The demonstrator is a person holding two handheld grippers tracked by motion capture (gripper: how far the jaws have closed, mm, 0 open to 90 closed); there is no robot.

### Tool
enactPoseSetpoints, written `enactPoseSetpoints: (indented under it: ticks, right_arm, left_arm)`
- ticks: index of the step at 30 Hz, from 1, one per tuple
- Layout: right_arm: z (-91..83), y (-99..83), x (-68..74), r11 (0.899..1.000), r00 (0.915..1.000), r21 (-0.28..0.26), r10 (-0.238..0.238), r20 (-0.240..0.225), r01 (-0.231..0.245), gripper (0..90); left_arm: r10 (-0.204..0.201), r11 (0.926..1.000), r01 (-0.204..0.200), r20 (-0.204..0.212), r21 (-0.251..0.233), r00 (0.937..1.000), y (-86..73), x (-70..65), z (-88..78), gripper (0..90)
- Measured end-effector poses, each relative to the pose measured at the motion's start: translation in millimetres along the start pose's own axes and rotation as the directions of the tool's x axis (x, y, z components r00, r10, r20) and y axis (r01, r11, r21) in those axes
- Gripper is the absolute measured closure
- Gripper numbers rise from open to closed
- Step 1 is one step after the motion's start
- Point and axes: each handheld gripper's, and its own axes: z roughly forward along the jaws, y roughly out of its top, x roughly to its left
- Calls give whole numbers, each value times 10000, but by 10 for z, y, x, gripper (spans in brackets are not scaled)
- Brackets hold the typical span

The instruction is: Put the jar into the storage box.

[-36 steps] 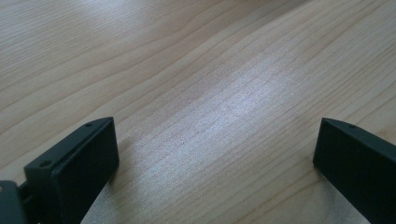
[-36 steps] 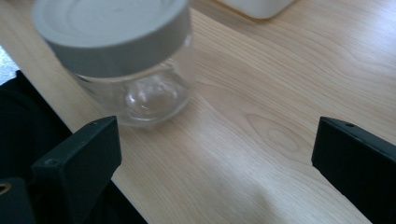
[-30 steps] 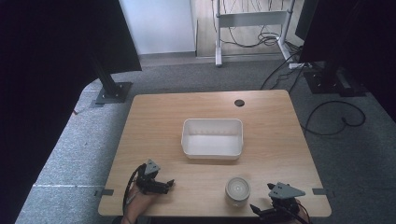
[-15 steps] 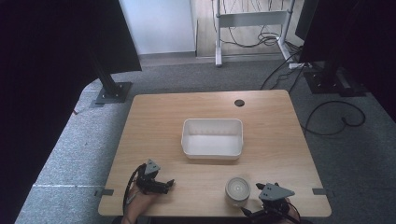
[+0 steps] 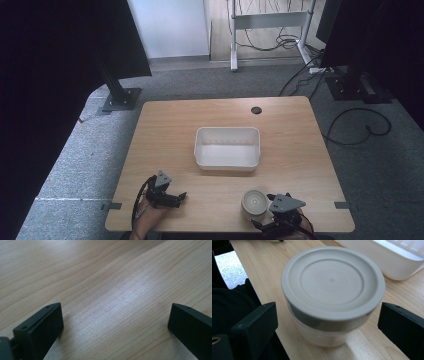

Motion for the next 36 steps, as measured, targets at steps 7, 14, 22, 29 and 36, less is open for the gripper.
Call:
enactPoseSetpoints:
  ticks: [7,14,22,29,36]
  right_arm:
    - [85,47,15,9999,9999,69,-132,9,132,37]
    - [171,89,6,9998,9999,162,-92,124,90,57]
    - [237,87,6,9996,9997,248,135,222,-140,92]
    - [236,114,57,9988,9975,412,235,665,-263,94]
    - [258,177,47,9987,9968,398,275,757,-305,94]
  left_arm:
    - [-1,10000,1,-2,4,10000,0,0,0,0]
    - [-2,10000,2,-2,1,10000,0,0,0,0]
    - [-2,10000,2,-1,2,10000,0,0,0,0]
    - [-25,10000,25,-5,-7,10000,0,-1,0,0]
    - [-23,10000,23,-5,-6,10000,0,-1,0,0]
